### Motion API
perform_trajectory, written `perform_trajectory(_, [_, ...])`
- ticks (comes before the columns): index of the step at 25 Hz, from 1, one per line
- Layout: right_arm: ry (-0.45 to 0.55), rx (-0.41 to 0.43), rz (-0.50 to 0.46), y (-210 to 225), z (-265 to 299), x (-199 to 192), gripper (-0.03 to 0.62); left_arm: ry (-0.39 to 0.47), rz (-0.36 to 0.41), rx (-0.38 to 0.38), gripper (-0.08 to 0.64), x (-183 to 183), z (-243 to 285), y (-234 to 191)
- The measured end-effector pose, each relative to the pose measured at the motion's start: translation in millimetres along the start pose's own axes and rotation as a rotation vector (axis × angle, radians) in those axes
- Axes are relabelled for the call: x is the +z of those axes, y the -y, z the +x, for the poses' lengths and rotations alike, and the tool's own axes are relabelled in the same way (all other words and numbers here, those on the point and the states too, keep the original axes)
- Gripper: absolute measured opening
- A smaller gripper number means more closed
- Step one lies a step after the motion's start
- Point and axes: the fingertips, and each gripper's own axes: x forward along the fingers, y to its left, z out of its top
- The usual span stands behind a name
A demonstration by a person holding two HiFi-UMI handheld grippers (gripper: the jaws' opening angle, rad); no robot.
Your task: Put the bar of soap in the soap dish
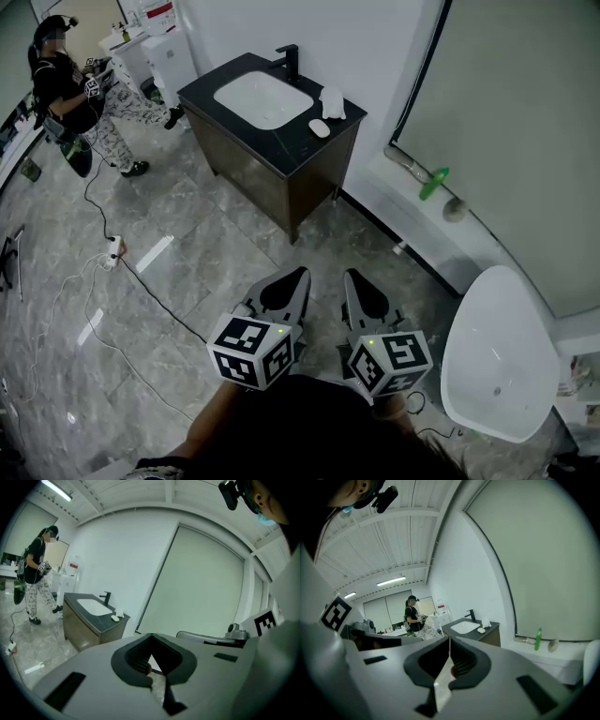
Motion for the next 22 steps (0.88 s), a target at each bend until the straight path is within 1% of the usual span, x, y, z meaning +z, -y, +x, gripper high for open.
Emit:
perform_trajectory(6, [0.024, 0.000, -0.014, 11, 77, 36, 0.018, 0.015, 0.004, -0.021, -0.006, 52, 54, -52])
perform_trajectory(12, [0.012, 0.006, -0.008, 31, 140, 54, 0.018, -0.005, -0.015, -0.025, -0.006, 76, 103, -93])
perform_trajectory(17, [0.022, -0.002, -0.007, 67, 198, 70, 0.019, -0.009, -0.025, -0.030, -0.006, 95, 160, -122])
perform_trajectory(22, [0.012, 0.024, 0.000, 107, 266, 96, 0.020, 0.009, -0.024, -0.006, -0.006, 135, 225, -153])
